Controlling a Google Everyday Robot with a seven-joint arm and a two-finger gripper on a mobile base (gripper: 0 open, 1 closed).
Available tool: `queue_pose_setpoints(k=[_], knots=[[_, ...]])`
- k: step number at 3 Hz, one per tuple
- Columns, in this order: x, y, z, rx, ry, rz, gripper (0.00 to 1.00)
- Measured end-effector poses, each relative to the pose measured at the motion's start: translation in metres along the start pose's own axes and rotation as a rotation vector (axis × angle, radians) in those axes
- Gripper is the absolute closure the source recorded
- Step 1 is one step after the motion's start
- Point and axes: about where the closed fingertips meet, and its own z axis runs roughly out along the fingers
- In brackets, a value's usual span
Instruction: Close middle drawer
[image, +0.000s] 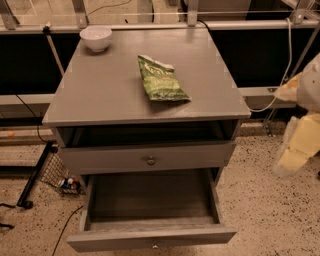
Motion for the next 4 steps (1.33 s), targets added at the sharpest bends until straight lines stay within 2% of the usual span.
queue_pose_setpoints(k=[1, 2, 3, 4], knots=[[0.020, 0.038, 0.055, -0.077, 0.030, 0.131, 0.00], [0.033, 0.069, 0.106, -0.141, 0.085, 0.206, 0.00], [0.032, 0.068, 0.105, -0.138, 0.083, 0.204, 0.00], [0.045, 0.069, 0.124, -0.125, 0.125, 0.265, 0.00]])
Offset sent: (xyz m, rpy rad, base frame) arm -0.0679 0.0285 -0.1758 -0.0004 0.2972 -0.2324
